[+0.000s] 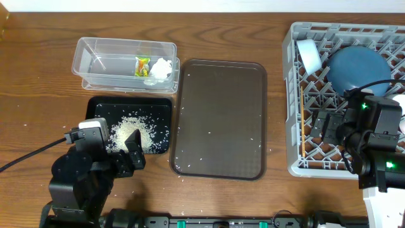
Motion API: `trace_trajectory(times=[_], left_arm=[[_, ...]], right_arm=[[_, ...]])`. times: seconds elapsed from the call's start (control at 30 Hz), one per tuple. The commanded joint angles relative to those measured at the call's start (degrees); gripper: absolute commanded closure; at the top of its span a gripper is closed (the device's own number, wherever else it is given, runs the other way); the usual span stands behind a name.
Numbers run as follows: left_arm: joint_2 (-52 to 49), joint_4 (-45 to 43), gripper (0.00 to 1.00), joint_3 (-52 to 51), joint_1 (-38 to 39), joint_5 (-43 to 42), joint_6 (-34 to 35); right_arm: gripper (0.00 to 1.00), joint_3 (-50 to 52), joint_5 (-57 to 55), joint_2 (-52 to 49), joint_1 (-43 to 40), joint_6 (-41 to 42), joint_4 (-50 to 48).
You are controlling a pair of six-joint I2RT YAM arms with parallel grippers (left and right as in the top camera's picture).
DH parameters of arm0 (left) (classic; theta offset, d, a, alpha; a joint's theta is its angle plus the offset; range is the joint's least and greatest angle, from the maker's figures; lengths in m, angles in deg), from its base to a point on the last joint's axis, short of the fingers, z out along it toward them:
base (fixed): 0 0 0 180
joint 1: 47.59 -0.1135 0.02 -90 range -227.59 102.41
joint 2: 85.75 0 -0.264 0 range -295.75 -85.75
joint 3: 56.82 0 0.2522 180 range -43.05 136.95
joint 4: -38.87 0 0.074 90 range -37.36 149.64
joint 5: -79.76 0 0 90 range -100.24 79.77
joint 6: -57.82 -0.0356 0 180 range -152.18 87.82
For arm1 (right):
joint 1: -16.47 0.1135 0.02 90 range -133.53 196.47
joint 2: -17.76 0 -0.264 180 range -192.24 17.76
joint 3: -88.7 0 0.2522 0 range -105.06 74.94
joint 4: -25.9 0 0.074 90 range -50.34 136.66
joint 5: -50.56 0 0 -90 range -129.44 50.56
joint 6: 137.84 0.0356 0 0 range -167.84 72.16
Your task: Sort waste into correct bins and load items into the dishwasher rack
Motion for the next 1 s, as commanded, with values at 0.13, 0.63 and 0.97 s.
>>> trace_trajectory(times=[0.13,0.63,0.97], left_arm=[[0.2,-0.1,0.02,-0.4,-0.2,0.9,-0.7],[0.2,-0.1,0.02,-0.4,-0.2,0.9,-0.7],[0.2,-0.1,0.02,-0.4,-0.2,0.9,-0.7]], right_arm=[[0.01,0.3,-0.4,0.0,0.3,0.9,0.1],[0.01,0.5,-1.8,1.3,0.3,-0.9,0.3],[0.01,17.0,-2.1,21.8,4.7,-1.3,-18.3]])
